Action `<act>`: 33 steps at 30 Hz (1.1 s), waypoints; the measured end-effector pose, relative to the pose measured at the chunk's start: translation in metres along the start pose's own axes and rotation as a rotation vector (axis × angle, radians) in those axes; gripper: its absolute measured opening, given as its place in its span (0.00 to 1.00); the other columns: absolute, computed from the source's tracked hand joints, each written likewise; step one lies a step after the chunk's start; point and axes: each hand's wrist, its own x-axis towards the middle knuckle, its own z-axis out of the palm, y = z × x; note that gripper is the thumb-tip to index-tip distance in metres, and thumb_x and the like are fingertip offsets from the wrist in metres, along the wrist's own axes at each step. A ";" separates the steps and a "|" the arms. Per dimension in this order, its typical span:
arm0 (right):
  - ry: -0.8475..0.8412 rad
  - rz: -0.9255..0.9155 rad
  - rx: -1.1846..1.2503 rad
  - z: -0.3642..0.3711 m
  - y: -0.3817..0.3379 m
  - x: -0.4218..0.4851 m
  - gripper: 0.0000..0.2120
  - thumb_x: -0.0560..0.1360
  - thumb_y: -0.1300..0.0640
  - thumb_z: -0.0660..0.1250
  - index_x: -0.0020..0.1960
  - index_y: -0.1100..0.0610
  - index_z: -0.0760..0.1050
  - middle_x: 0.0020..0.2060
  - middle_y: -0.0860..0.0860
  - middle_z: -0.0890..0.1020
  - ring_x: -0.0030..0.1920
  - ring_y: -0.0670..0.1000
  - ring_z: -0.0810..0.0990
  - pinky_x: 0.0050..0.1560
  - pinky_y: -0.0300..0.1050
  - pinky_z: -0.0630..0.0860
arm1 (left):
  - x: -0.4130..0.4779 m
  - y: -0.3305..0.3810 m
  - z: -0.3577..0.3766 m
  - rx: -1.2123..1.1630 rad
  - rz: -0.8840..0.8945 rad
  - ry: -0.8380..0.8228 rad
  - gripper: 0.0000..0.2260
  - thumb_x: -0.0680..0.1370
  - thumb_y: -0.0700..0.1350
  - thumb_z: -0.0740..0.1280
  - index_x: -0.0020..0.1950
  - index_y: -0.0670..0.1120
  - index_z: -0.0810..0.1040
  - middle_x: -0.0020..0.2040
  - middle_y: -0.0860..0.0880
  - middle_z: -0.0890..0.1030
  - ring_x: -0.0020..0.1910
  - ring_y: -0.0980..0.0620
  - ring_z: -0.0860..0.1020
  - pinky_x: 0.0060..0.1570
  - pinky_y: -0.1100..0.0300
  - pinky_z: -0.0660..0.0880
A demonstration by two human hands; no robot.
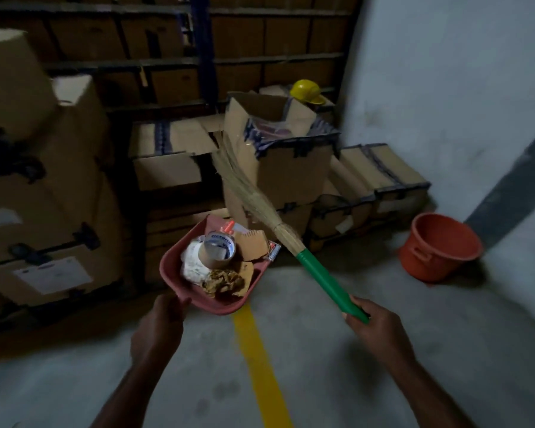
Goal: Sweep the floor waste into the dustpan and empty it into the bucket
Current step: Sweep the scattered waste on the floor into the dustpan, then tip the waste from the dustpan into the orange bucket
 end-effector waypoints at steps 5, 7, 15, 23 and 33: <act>0.077 0.121 0.011 -0.039 0.045 0.014 0.22 0.70 0.58 0.77 0.63 0.56 0.80 0.55 0.51 0.85 0.52 0.46 0.81 0.49 0.32 0.71 | 0.021 0.083 0.049 0.012 0.131 -0.126 0.13 0.79 0.62 0.61 0.57 0.56 0.72 0.45 0.49 0.83 0.39 0.44 0.82 0.36 0.53 0.78; 0.111 0.181 0.018 -0.047 0.061 0.019 0.21 0.70 0.59 0.77 0.63 0.58 0.80 0.54 0.52 0.85 0.50 0.44 0.80 0.46 0.27 0.68 | 0.035 0.111 0.069 0.029 0.178 -0.184 0.14 0.78 0.64 0.60 0.57 0.57 0.73 0.46 0.49 0.84 0.40 0.44 0.82 0.37 0.53 0.78; 0.300 0.438 0.045 -0.072 0.129 0.043 0.20 0.67 0.55 0.80 0.58 0.53 0.83 0.48 0.48 0.87 0.47 0.45 0.84 0.43 0.28 0.74 | 0.103 0.226 0.154 0.012 0.376 -0.444 0.13 0.76 0.50 0.71 0.59 0.53 0.77 0.47 0.52 0.84 0.44 0.49 0.82 0.43 0.52 0.79; 0.441 0.607 0.097 -0.102 0.156 0.082 0.20 0.69 0.58 0.77 0.61 0.55 0.82 0.51 0.48 0.86 0.49 0.45 0.83 0.51 0.34 0.75 | 0.160 0.346 0.236 0.091 0.613 -0.612 0.13 0.74 0.50 0.73 0.58 0.53 0.78 0.47 0.53 0.83 0.43 0.51 0.82 0.43 0.53 0.79; 0.510 0.736 0.090 -0.175 0.250 0.152 0.16 0.68 0.57 0.78 0.56 0.50 0.84 0.44 0.41 0.83 0.49 0.41 0.82 0.45 0.25 0.70 | 0.166 0.499 0.374 0.173 0.726 -0.763 0.11 0.75 0.53 0.71 0.55 0.52 0.78 0.49 0.52 0.83 0.48 0.48 0.82 0.47 0.53 0.78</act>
